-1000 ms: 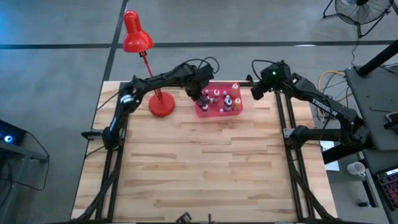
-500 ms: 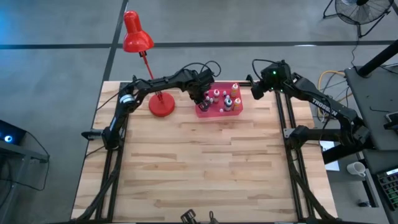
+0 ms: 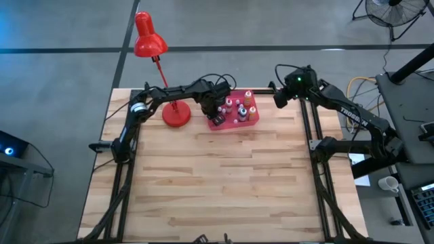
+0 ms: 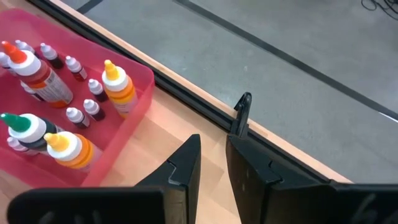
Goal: Pick & Place food coloring
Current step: Put the small blue food coloring bottle into the red bin
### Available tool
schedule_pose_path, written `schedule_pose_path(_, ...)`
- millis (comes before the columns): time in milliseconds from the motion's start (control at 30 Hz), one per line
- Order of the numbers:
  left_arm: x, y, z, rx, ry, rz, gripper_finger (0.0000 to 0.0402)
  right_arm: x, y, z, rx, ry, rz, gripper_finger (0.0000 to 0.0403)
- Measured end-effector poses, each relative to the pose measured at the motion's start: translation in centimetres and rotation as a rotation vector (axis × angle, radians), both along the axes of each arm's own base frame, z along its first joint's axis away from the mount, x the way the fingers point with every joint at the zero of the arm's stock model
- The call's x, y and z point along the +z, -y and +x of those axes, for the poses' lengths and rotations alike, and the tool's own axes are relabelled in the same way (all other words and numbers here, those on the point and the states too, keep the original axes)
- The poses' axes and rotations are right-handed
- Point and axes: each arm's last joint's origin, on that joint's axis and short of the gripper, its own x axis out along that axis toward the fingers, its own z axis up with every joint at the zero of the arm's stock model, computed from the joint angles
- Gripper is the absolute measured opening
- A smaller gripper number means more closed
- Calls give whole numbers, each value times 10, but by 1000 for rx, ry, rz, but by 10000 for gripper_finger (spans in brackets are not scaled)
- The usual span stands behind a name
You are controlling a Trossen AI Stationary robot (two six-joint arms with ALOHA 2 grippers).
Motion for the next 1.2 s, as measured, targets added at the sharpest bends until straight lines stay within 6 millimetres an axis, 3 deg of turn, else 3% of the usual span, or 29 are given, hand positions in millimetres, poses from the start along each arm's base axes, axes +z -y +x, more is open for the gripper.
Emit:
schedule_pose_path(233, 1, -1, 2, -38, 18, 20, 36, -4, 0, -1, -2, -8, 8, 68)
schedule_pose_path(567, -16, -4, 5, -48, -17, 8, 42, -15, -1, -2, -1, -30, 31, 68)
schedule_pose_path(967, -16, -5, 5, -38, -36, 43, 44, -14, -1, -1, 15, -33, 11, 68)
schedule_pose_path(1200, -4, -7, 9, -36, -6, 59, 44, -13, 3, 2, 22, -22, -13, 68)
